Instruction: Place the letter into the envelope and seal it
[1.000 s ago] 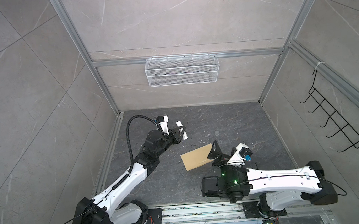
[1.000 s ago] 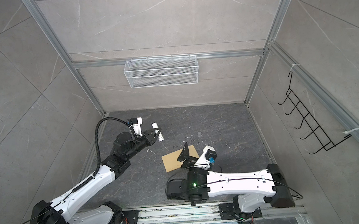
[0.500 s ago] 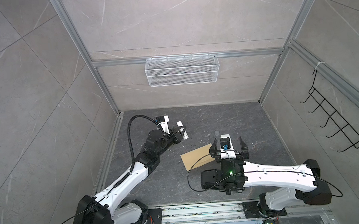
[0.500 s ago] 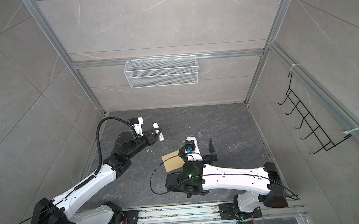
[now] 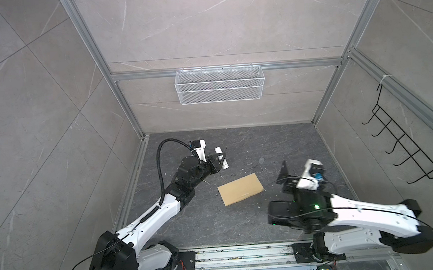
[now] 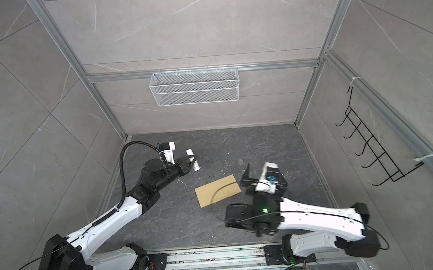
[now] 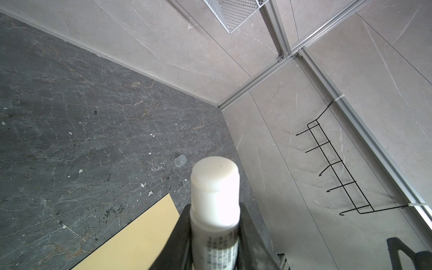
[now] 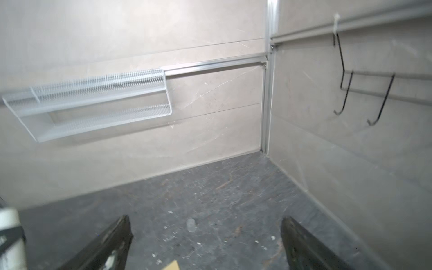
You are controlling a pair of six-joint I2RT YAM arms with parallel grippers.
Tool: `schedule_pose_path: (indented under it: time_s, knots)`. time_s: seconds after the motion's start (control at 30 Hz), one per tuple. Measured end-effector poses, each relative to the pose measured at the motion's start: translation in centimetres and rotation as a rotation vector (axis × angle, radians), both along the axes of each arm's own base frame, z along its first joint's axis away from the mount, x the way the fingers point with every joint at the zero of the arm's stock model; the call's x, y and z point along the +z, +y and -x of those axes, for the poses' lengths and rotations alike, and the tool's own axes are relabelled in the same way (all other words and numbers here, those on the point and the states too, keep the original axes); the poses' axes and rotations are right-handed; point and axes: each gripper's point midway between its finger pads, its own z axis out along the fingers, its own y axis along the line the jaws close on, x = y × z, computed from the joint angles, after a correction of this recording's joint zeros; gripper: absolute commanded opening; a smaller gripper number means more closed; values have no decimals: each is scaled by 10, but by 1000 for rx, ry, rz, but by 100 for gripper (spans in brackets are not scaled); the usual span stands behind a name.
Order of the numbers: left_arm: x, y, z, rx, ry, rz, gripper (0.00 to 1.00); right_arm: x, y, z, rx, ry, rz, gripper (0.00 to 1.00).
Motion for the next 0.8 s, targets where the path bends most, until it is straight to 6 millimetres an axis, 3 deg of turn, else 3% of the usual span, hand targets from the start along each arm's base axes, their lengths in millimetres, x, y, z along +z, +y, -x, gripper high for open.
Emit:
schedule_pose_path:
  time_s: [0.07,0.13,0.23,0.4,0.6,0.8]
  knots:
    - [0,0,0,0,0,0,0,-8,-21,6,14,-25,-115,100]
    - [0,0,0,0,1,0,0,-19,-24,9,28,-29,-141,100]
    - [0,-1,1,-2,1,1,0,-35,-16,8,42,-44,-218,100]
    - [0,-1,1,0,1,1,0,-87,-14,8,44,-86,-469,100]
    - [-3,-2,-1,1,5,-1,0,-106,-7,7,44,-139,-713,100]
    - [-14,-6,-6,-1,27,-10,0,-149,-2,8,55,-164,-873,100]
